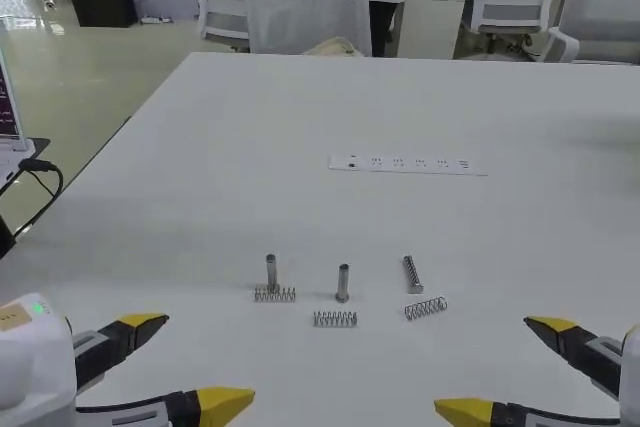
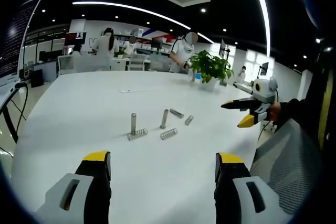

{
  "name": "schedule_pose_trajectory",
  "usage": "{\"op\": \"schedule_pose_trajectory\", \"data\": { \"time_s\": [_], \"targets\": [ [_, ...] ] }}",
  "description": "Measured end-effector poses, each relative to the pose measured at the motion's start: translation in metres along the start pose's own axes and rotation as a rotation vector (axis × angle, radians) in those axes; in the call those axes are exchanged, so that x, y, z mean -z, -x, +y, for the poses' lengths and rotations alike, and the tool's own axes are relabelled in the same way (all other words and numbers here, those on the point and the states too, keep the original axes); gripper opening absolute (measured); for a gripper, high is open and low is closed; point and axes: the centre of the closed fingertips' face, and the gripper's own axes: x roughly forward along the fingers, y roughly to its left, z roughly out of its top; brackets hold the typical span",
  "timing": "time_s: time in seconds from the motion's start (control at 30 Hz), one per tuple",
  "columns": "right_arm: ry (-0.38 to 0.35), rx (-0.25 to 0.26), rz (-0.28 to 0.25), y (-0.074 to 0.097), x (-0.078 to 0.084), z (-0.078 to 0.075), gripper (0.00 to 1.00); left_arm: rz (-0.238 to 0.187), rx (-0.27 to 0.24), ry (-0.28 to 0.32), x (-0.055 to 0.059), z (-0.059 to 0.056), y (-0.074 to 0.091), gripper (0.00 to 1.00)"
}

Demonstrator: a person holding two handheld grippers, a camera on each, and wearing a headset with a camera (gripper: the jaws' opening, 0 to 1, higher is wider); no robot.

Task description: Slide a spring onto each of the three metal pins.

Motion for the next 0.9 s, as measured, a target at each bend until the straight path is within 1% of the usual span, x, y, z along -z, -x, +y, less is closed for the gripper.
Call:
{"op": "schedule_pose_trajectory", "data": {
  "time_s": [0.9],
  "targets": [
    [-0.004,0.004,-0.006,0.0009,-0.0013,-0.0007,0.88,-0.005,-0.002,-0.004,-0.0021,-0.0016,0.0009,0.78]
  ]
}}
